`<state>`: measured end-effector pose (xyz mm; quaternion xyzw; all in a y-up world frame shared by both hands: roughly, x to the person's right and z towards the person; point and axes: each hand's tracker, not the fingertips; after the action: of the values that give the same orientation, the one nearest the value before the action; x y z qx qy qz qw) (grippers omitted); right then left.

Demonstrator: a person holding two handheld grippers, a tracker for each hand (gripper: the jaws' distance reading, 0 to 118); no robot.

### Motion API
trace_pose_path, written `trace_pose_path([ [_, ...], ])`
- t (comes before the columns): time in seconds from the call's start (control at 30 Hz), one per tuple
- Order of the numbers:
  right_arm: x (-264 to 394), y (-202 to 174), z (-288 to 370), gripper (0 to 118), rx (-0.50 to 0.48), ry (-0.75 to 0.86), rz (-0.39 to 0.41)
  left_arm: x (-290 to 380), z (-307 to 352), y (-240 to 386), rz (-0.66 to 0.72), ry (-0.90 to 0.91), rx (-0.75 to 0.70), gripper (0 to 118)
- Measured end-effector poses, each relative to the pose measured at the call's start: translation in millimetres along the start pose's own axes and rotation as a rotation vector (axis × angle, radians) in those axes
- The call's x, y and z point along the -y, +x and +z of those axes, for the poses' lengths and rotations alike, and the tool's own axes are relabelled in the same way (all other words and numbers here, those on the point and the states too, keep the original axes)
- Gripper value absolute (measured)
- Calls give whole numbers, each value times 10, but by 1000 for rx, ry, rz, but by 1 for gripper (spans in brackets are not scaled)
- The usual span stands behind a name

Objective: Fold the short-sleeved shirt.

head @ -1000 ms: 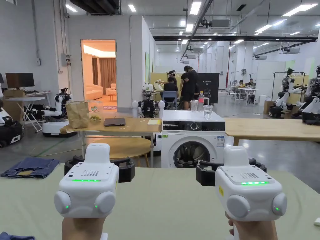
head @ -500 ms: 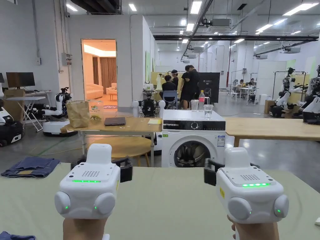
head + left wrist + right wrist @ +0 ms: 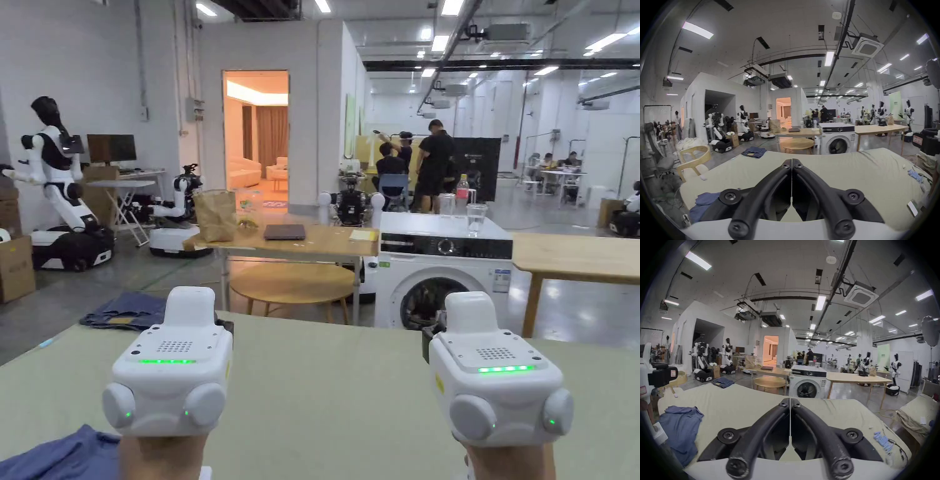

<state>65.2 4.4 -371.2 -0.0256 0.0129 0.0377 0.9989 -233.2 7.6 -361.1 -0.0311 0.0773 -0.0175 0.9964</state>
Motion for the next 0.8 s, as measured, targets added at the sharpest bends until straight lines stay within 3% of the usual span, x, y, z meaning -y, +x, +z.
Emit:
trace_pose_path([
  [0.17,55,-1068,-137,0,-234,-17,-30,136,252,-1104,-10,-43,-250,0],
  [0.3,170,-1716,-112,0,-382,-53,-60,274,403,-1797,2,-116,-390,0],
  [0.4,291,-1983,-134,0,-432,-82,-71,450,310,-2069,-24,-223,-412,0],
  [0.5,410,-2090,-224,0,-440,-93,-55,710,-47,-2157,-1,-426,-307,4],
  [0.53,459,-2095,-258,0,-441,-99,-50,843,-247,-2196,37,-509,-255,22],
  [0.57,502,-2081,-289,0,-440,-105,-47,957,-409,-2207,77,-585,-213,53],
  [0.6,537,-2077,-339,0,-440,-111,-44,1097,-593,-2209,122,-648,-164,98],
  [0.7,694,-1982,-423,0,-421,-129,-7,1547,-1139,-2184,283,-840,-27,114],
  [0.8,853,-1835,-473,0,-382,-137,48,1896,-1466,-1965,303,-906,-52,115],
])
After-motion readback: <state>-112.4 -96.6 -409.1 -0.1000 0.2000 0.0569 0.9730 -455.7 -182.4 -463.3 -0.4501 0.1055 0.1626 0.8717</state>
